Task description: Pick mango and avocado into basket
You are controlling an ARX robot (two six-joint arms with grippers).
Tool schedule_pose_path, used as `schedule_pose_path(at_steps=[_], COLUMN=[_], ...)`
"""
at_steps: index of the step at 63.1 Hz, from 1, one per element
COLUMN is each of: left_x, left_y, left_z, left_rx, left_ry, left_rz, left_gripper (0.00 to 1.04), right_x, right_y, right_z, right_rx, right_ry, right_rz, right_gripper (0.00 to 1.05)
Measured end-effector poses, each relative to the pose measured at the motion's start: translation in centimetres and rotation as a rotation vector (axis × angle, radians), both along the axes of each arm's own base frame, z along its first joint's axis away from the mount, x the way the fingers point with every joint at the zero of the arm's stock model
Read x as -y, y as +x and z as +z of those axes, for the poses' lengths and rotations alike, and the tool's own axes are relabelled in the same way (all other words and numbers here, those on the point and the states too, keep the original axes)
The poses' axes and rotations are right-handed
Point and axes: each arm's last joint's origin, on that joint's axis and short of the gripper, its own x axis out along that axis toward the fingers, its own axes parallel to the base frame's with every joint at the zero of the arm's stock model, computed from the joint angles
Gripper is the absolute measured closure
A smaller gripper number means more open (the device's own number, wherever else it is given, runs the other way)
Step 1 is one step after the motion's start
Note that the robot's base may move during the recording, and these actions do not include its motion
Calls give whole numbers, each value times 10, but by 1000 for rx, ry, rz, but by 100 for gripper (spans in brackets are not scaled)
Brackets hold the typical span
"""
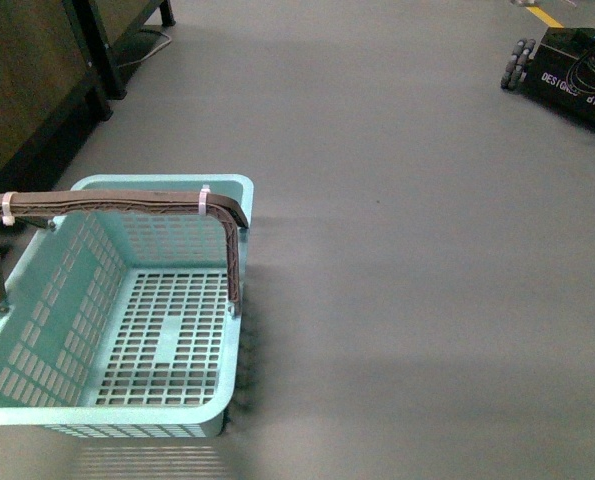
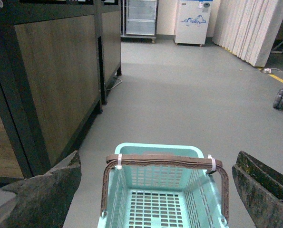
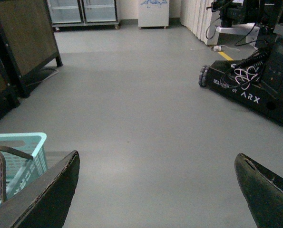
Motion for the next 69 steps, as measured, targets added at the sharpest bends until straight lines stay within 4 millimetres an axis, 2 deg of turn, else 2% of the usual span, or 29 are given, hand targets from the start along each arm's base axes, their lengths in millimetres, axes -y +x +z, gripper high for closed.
schedule_pose_path(at_steps=[33, 36, 38, 41, 44, 48, 59, 61, 64, 69], left_x=[0, 1, 1, -1, -7, -13, -25, -25, -23, -12], left_y=[0, 2, 11, 25, 48, 65, 119, 137, 161, 191], left_z=[0, 0, 6, 15, 22, 17, -26, -40, -61, -90], left_rx=[0, -152, -264, -308, -324, -343, -422, -435, -461, -524], left_ry=[0, -153, -348, -541, -789, -917, -1166, -1201, -1246, -1283], left_rz=[0, -72, -105, -104, -75, -35, 99, 134, 183, 218], left_gripper=[8, 8, 8, 8, 8, 8, 8, 8, 8, 8], right_x=[0, 0, 0, 0, 0, 0, 0, 0, 0, 0], right_y=[0, 0, 0, 0, 0, 0, 0, 0, 0, 0], right_z=[0, 0, 0, 0, 0, 0, 0, 0, 0, 0], right_rx=[0, 0, 0, 0, 0, 0, 0, 0, 0, 0], right_ry=[0, 0, 0, 0, 0, 0, 0, 0, 0, 0], right_rz=[0, 0, 1, 0, 0, 0, 0, 0, 0, 0], right_gripper=[9, 9, 9, 9, 9, 9, 9, 9, 9, 9])
